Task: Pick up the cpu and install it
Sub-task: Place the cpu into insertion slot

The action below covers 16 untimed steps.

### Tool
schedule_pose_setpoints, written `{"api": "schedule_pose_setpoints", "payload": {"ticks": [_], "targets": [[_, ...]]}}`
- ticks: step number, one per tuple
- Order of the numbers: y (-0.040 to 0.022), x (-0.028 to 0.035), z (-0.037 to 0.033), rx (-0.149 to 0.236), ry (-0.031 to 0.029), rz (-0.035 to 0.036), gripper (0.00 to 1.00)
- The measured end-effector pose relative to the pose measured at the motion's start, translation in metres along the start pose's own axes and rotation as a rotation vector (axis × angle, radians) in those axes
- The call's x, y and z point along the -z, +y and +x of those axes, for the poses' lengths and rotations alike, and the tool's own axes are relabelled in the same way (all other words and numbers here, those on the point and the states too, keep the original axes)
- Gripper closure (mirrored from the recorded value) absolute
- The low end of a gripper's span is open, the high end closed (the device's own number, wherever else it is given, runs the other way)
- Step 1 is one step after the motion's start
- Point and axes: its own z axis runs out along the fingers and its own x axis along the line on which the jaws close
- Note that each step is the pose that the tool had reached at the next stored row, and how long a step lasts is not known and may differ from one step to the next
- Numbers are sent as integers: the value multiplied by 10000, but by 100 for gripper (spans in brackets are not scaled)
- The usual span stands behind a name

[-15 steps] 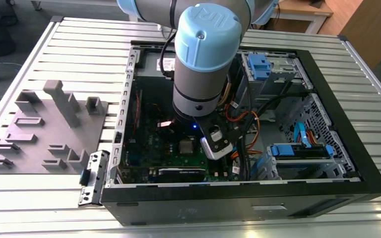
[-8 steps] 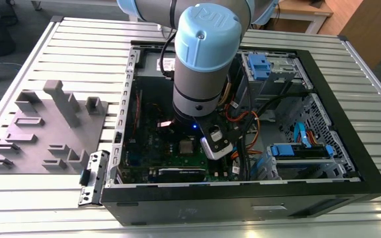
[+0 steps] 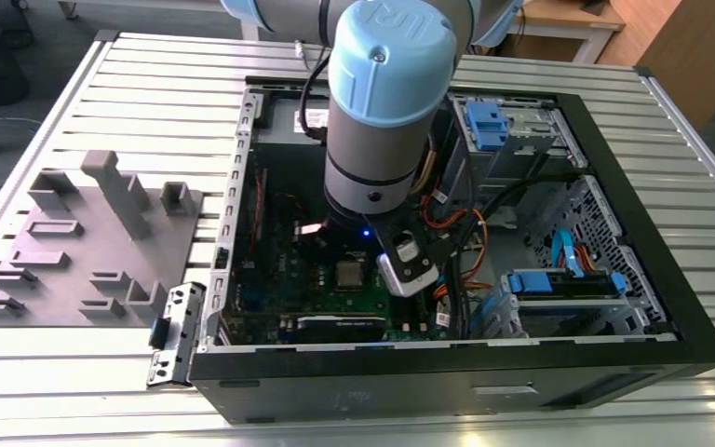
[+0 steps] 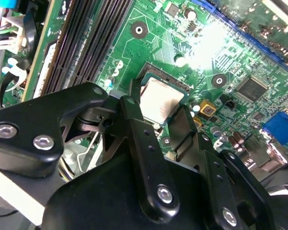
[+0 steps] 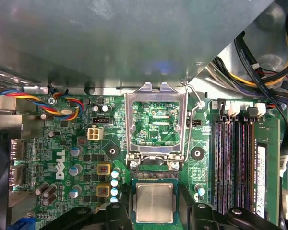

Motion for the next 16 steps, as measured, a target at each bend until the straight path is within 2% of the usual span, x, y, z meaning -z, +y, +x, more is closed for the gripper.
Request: {"api": "schedule_pose_setpoints", "payload": {"ticks": [8, 16], "targets": [[12, 0, 0, -128, -4, 2, 53], [14, -15, 15, -472, -21, 0, 53]]}}
